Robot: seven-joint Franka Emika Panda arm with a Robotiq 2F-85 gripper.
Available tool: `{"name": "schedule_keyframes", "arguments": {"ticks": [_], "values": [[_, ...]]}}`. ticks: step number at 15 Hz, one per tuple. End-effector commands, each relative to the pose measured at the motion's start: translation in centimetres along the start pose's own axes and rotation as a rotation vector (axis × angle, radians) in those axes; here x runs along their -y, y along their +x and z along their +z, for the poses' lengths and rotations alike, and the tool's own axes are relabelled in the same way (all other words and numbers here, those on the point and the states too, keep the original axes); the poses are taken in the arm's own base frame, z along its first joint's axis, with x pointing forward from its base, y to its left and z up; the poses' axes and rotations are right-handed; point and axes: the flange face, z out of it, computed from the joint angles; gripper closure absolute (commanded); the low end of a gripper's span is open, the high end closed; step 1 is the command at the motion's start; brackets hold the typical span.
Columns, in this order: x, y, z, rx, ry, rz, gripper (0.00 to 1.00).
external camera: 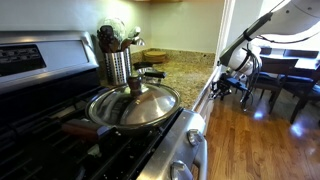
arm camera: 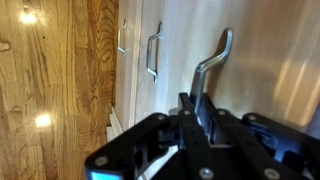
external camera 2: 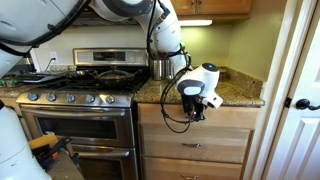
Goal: Open the topmost drawer fully
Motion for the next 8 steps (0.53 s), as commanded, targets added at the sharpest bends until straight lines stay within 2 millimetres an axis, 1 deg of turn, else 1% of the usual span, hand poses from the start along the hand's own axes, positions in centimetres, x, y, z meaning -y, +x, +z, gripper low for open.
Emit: {"name": "schedule_keyframes", "arguments": {"ticks": [1, 3, 7, 8], "values": [[-0.4, 0.0, -0.3, 0.014, -0.032, 0.027, 0.95], [-0.5, -0.4, -1.3, 0.0, -0.028, -0.008, 0.94], [-2.0, -0.2, -1.7, -0.014, -0.085, 0.0, 0.94], [-2.3, -0.3, -2.1, -0.017, -0.088, -0.001, 0.95]]}}
